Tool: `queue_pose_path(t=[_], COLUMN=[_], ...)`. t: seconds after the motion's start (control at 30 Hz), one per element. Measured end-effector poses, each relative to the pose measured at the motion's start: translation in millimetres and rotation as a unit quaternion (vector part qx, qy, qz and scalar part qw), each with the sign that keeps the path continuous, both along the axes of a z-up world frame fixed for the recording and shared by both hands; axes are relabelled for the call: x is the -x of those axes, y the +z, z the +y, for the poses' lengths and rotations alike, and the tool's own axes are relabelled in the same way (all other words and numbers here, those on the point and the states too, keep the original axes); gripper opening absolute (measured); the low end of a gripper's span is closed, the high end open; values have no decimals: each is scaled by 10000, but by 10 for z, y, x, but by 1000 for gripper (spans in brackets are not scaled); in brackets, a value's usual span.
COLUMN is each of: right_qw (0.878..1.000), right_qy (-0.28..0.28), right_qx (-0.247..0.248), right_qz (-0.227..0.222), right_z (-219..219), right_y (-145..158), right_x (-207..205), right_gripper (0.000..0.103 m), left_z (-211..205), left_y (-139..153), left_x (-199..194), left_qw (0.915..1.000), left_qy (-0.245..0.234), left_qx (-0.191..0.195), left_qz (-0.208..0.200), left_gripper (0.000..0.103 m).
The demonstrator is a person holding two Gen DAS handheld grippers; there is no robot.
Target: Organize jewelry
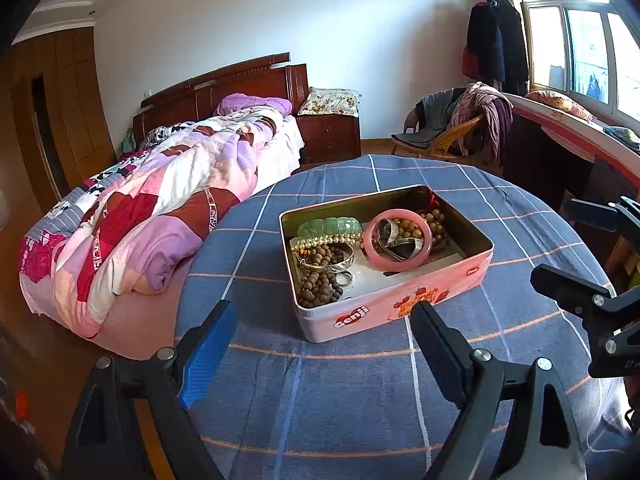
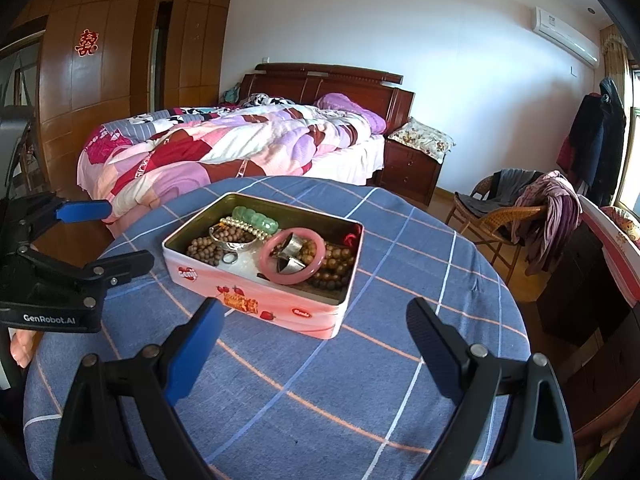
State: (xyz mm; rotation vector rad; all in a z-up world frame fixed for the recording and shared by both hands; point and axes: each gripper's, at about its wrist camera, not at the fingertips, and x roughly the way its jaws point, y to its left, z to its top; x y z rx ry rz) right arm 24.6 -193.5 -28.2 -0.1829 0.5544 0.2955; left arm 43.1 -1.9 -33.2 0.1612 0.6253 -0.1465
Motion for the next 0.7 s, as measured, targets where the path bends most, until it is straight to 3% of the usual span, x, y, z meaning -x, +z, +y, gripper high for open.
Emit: queue_pose_path(t=[0.7], right_qw=[10000], right_qy=[24], right_qx=[39], right_qz=[58], right_z=[40], right_y=[-72], right_x=[4], right_gripper=[94], left_z=[33], left_y=[-40], left_x=[-16], left_qw=[9999], left_qy=[27], left_qx=[110], left_qz=[25], left_gripper=[89])
